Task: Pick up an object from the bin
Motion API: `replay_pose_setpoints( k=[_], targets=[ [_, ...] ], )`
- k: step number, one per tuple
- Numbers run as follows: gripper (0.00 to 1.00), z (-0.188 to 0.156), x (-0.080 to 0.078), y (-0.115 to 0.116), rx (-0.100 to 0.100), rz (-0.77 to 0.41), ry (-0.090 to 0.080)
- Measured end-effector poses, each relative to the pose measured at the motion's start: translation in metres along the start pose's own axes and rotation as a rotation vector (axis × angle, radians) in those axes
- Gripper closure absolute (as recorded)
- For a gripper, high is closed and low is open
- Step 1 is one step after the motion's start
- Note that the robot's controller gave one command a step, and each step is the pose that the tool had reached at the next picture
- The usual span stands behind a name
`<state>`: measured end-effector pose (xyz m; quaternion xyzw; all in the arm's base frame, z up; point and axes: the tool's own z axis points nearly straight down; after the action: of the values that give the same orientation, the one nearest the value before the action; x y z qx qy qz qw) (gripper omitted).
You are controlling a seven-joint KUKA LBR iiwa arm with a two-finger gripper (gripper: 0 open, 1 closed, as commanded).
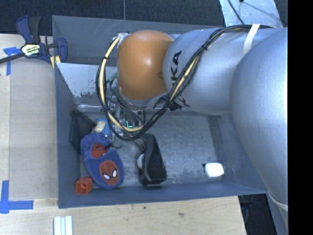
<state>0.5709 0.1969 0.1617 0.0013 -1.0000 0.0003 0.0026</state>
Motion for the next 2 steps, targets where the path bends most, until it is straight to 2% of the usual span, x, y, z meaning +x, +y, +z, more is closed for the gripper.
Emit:
replay_pose_setpoints(
  k=[1, 2],
  targets=[
    [0.0, 0.0923, -0.0316, -0.018, 0.001, 0.009, -0.001],
    [1.0, 0.0877, -0.0329, -0.0171, -0.001, 0.01, -0.007]
  ],
)
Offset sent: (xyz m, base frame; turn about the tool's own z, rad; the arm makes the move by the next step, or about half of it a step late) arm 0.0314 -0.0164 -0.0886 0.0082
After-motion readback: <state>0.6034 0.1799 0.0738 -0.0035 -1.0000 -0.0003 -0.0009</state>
